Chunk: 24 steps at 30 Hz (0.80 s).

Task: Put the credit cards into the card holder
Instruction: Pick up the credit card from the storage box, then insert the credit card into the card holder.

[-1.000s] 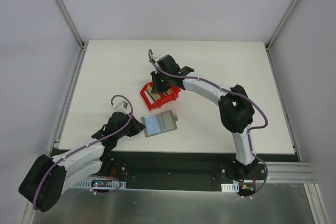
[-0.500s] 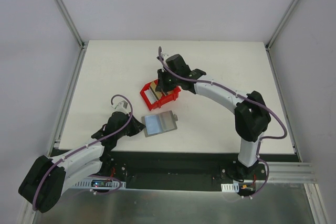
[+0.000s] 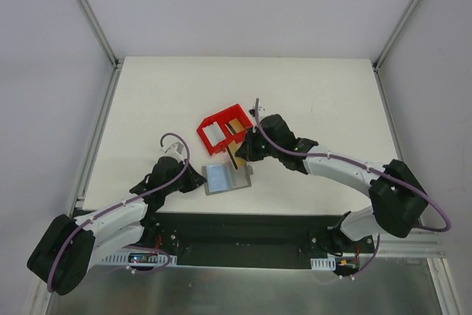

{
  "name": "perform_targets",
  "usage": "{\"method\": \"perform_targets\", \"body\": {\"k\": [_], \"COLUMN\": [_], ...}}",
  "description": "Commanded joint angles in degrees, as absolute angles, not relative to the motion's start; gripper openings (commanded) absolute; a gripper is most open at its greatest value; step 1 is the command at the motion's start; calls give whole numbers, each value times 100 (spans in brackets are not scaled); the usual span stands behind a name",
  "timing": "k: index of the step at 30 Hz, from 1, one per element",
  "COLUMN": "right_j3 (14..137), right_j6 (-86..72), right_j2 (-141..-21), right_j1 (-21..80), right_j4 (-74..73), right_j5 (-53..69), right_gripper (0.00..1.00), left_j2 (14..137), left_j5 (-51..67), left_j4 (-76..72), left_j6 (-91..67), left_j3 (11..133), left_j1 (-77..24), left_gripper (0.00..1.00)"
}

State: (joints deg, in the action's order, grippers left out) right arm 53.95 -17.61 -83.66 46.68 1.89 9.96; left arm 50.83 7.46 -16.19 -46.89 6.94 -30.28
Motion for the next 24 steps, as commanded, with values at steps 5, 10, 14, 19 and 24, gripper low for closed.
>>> {"method": "perform_targets", "body": {"k": [5,10,14,19,24], "right_j3": [3737,3235,2980,2883,2786], "right_j6": [-3145,-3550,-3858,-4060,-4254], "right_j2": [-8015,-8077,-8261,-8577,-8885], "right_j1": [4922,4983,5010,5027,5053], "right_j4": [2318,2934,3532,3875,4236], "right_j5": [686,598,615,598,668], "right_gripper": [0,0,0,0,0], "left_j2": [5484,5634,5669,5643,5634], "left_j5": [1134,1169,1151,1134,1081], "left_j4": [-2126,-2373,-2426,-2426,-2426], "left_j6": [-4570,-4790,-4860,-4895,-4922], "left_j3": [642,501,431,360,325], "left_j1": [-3006,-3006,-3006,-3006,-3006], "left_gripper": [0,0,0,0,0]}}
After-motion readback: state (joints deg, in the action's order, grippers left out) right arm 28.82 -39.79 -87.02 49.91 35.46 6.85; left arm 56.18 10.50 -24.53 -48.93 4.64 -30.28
